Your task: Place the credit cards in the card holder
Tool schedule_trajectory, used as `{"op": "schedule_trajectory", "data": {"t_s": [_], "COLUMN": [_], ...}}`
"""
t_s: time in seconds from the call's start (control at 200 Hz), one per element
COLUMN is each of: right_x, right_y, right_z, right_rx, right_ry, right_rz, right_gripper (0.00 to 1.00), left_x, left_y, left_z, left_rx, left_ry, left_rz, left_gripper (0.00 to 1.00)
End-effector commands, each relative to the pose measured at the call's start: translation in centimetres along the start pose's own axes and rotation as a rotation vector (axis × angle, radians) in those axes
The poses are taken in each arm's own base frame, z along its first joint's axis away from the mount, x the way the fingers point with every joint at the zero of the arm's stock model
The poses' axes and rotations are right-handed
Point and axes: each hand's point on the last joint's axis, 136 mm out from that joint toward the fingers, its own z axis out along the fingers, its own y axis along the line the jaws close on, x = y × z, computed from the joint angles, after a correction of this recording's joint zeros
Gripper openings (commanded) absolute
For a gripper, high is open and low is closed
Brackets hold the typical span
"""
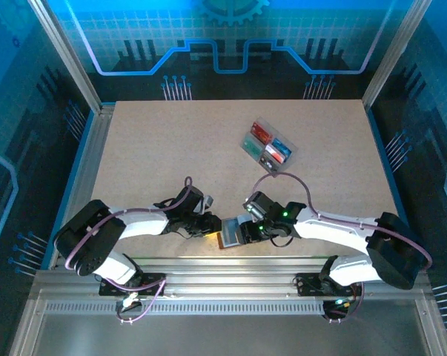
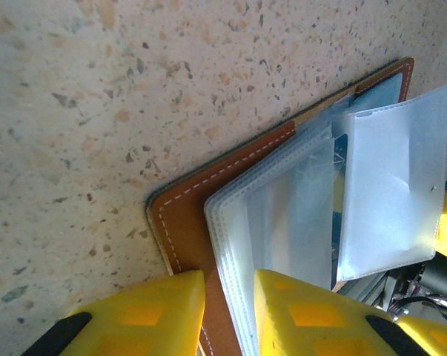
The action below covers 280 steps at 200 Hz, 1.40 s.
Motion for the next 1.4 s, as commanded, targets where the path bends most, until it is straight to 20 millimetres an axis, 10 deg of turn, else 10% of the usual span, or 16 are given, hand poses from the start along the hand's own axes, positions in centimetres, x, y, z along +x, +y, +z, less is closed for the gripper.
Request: {"op": "schedule_trajectory", "data": {"t_s": [0.0,0.86,1.396], "right_x": [-0.2,-1.4,-2.1], "right_y": [-0.6,0.3,6.5], "right_z": [-0.2,-0.2,0.8], "right_rx": [0.092,0.192,-0.166], "right_ry": [0.000,-0.017,-0.054], "right_rz": [-0.033,-0.107,-0.170], "right_gripper": [0.66,0.72,0.70], "left_x": [0.9,1.2,0.5], "left_y": [1.9,2.4,-0.1], "left_z": [0.4,0.9,0.4], "left_rx": [-0.052,-0.048,0.039], "left_ry": [0.031,0.038,0.035], "left_rz": [-0.014,-0.018,-0.020], "left_gripper": [0.27,0.27,0.27]}}
